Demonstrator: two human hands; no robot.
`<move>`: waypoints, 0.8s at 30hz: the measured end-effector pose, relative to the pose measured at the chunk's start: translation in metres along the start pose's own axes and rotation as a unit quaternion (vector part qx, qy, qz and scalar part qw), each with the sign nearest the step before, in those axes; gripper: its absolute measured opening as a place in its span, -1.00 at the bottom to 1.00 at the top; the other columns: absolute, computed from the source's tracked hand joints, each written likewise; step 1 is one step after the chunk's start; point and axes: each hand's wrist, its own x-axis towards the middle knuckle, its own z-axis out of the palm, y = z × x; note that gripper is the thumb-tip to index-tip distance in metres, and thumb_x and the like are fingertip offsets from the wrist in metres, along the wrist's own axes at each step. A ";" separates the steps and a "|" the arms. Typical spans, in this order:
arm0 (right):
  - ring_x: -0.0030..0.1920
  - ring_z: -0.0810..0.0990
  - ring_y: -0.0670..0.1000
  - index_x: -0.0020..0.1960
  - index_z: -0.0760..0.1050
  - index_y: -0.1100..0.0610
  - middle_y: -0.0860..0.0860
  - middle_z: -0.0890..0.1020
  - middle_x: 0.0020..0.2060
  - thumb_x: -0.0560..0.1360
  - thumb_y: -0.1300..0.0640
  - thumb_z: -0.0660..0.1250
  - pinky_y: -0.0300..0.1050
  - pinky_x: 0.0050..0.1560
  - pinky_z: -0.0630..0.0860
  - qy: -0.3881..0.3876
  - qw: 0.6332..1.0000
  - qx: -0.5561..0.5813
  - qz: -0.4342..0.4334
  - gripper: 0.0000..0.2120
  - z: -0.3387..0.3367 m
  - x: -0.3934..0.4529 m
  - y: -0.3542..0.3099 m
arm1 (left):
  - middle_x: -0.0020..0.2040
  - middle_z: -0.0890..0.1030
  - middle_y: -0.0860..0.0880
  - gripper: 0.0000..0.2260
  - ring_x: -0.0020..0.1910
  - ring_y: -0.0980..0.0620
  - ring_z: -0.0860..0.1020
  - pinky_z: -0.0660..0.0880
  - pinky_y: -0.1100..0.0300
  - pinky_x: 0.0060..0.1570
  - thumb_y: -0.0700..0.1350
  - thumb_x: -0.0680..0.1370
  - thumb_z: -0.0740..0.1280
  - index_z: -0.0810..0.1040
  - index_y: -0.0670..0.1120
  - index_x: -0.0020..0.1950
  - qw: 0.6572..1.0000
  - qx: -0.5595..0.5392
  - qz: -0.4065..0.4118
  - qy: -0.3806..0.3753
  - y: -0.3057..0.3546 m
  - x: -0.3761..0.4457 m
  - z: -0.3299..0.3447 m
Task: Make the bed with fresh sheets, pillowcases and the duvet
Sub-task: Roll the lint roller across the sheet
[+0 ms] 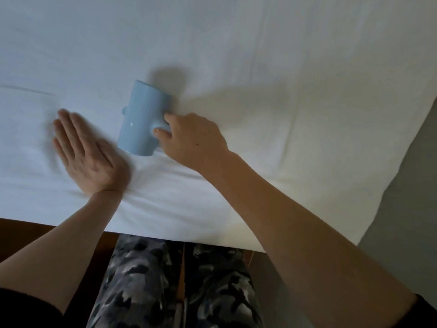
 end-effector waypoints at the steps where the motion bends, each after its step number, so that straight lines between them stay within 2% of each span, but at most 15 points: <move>1: -0.02 0.56 0.22 0.08 0.48 0.08 0.13 0.61 -0.05 0.58 -0.10 0.13 -0.11 -0.16 0.27 0.001 1.000 0.005 0.002 -0.70 -0.003 -0.010 0.011 | 0.54 0.16 -0.23 -0.54 0.53 -0.19 0.11 -0.04 0.05 0.51 -0.12 0.65 0.00 0.11 -0.24 0.54 1.000 0.003 0.001 -0.004 0.000 0.000 -0.001; 4: -0.08 0.55 0.22 0.05 0.48 0.07 0.14 0.61 -0.12 0.58 -0.11 0.14 -0.10 -0.19 0.30 -0.012 0.999 0.026 0.018 -0.72 -0.013 -0.043 0.050 | 0.54 0.14 -0.23 -0.53 0.53 -0.19 0.09 -0.04 0.03 0.51 -0.12 0.66 0.01 0.08 -0.24 0.54 1.000 0.010 -0.002 -0.012 0.004 0.000 -0.004; 8: -0.12 0.56 0.22 0.02 0.47 0.04 0.13 0.61 -0.17 0.56 -0.11 0.18 -0.06 -0.20 0.37 -0.016 0.998 0.024 0.063 -0.76 -0.019 -0.098 0.114 | 0.54 0.13 -0.23 -0.49 0.54 -0.18 0.08 -0.06 0.05 0.51 0.00 0.66 -0.02 0.07 -0.25 0.54 0.999 0.027 -0.005 -0.026 0.008 0.001 -0.009; 12: -0.39 0.47 0.02 -0.17 0.36 0.05 -0.01 0.48 -0.42 0.55 -0.11 0.22 -0.13 -0.41 0.26 -0.015 0.992 0.045 0.116 -0.74 -0.016 -0.163 0.174 | 0.56 0.09 -0.20 -0.44 0.55 -0.13 0.04 -0.16 0.15 0.49 0.05 0.64 -0.02 0.05 -0.23 0.55 0.998 0.027 -0.027 -0.058 0.013 0.002 -0.015; 17: -0.48 0.38 -0.11 -0.24 0.32 0.02 -0.06 0.36 -0.51 0.54 -0.09 0.27 -0.18 -0.44 0.25 0.022 0.981 0.087 0.172 -0.73 -0.009 -0.228 0.216 | 0.57 0.06 -0.18 -0.42 0.56 -0.13 0.01 -0.20 0.14 0.48 0.11 0.64 -0.04 0.03 -0.21 0.56 0.996 0.026 -0.039 -0.070 0.029 -0.002 -0.022; 20: -0.48 0.41 -0.12 -0.22 0.36 0.02 -0.08 0.38 -0.51 0.55 -0.04 0.29 -0.21 -0.46 0.29 0.057 0.969 0.133 0.200 -0.77 -0.005 -0.252 0.227 | 0.55 0.12 -0.23 -0.42 0.54 -0.20 0.06 -0.21 0.18 0.48 0.11 0.65 -0.02 0.08 -0.25 0.54 0.995 -0.020 0.051 -0.080 0.067 -0.008 -0.016; 22: -0.46 0.49 -0.05 -0.21 0.40 0.07 -0.03 0.48 -0.48 0.56 -0.01 0.29 -0.06 -0.42 0.40 0.100 0.951 0.186 0.227 -0.78 -0.007 -0.260 0.231 | 0.52 0.16 -0.29 -0.44 0.51 -0.27 0.11 -0.19 0.14 0.50 0.07 0.66 0.03 0.14 -0.29 0.52 0.985 -0.039 0.142 -0.086 0.100 -0.013 -0.010; 24: -0.47 0.52 0.02 -0.24 0.40 0.05 0.04 0.52 -0.47 0.56 -0.04 0.24 -0.02 -0.39 0.43 0.146 0.927 0.224 0.263 -0.75 -0.015 -0.261 0.232 | 0.49 0.18 -0.34 -0.46 0.49 -0.33 0.12 -0.19 0.10 0.49 0.05 0.66 0.04 0.18 -0.31 0.51 0.972 -0.043 0.213 -0.095 0.137 -0.015 -0.003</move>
